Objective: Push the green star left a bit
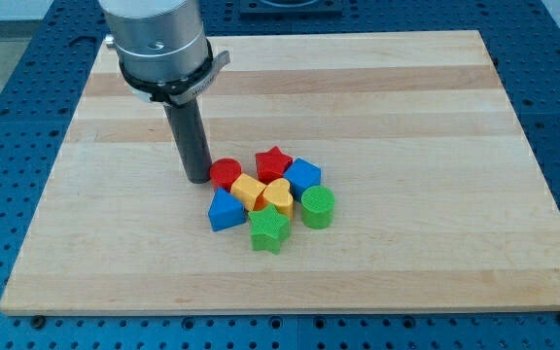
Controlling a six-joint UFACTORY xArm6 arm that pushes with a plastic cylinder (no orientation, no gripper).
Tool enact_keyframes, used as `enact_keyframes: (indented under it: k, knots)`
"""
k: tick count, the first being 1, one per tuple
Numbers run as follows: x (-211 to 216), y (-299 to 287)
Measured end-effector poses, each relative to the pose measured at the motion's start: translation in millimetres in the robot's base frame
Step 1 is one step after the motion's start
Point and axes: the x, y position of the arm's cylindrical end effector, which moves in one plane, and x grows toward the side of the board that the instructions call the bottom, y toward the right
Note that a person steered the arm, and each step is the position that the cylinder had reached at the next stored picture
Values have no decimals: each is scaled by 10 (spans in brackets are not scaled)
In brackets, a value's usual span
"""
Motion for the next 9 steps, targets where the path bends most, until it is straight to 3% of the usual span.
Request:
enact_keyframes:
  k: [4, 5, 6, 7, 8, 9]
  knots:
    - [32, -263]
    - [231, -451]
    - [1050, -474]
    - [1522, -181]
    - [1543, 113]
    - [1397, 992]
